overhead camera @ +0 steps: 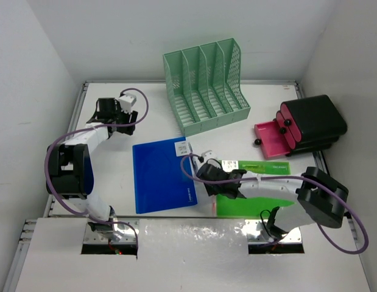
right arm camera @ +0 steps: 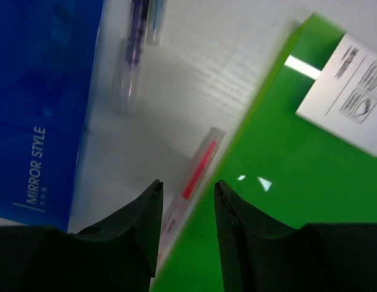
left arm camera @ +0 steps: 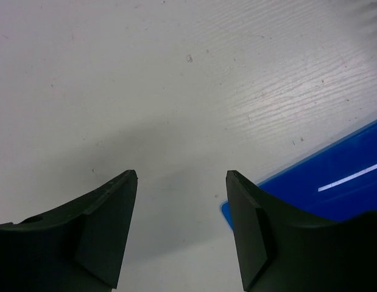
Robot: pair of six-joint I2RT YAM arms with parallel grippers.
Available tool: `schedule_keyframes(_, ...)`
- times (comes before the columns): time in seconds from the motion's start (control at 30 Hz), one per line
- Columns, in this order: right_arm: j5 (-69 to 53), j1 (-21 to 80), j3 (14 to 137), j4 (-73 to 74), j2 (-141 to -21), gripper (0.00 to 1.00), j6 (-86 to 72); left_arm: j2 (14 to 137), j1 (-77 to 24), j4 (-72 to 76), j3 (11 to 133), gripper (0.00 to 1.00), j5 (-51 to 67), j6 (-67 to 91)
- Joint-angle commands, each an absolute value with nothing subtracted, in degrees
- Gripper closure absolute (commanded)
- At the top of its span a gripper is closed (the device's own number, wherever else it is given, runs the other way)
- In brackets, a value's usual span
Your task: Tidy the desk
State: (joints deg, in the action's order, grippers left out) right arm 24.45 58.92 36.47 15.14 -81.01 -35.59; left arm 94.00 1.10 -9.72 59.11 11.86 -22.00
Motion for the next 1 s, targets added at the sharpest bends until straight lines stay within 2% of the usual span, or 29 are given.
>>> schedule_keyframes(0.0,23.3,61.8,34.8,13.1,-79.6,0.63,-47.9,92.7,0.6,-8.9,59.8,0.42,13.0,-21.5)
schedule_keyframes(0.2,23.4,63.7,33.3,11.7,-83.0,0.68,-49.6,90.2,0.6,-9.9,59.2,0.42,13.0,-22.2)
schedule_keyframes(0.3,21.6,63.7,32.9,9.8,-86.0,0.76,-49.6,87.6,0.6,-12.3,58.0,0.42,13.8,-23.1)
schedule_keyframes(0.4,22.2,63.7,32.6,11.2,-87.8,0.77,-50.3,85.7,1.2,-12.0,54.4,0.42,9.7,-23.1)
schedule_keyframes(0.57,21.5,63.7,30.3,9.7,-87.4,0.78,-49.7,83.0,10.4,-12.7,51.4,0.43,12.2,-20.2)
schedule_keyframes(0.7,21.2,63.7,29.6,9.7,-87.4,1.00,-48.4,79.9,15.0,-12.5,48.4,0.44,15.3,-19.5)
schedule_keyframes(0.87,29.5,62.5,32.4,14.2,-80.6,1.00,-41.6,75.7,15.2,-12.7,44.0,0.44,18.3,-19.4)
schedule_keyframes(0.97,28.2,59.1,36.5,14.3,-78.0,1.00,-32.4,75.1,15.2,-13.5,43.2,0.46,16.6,-20.4)
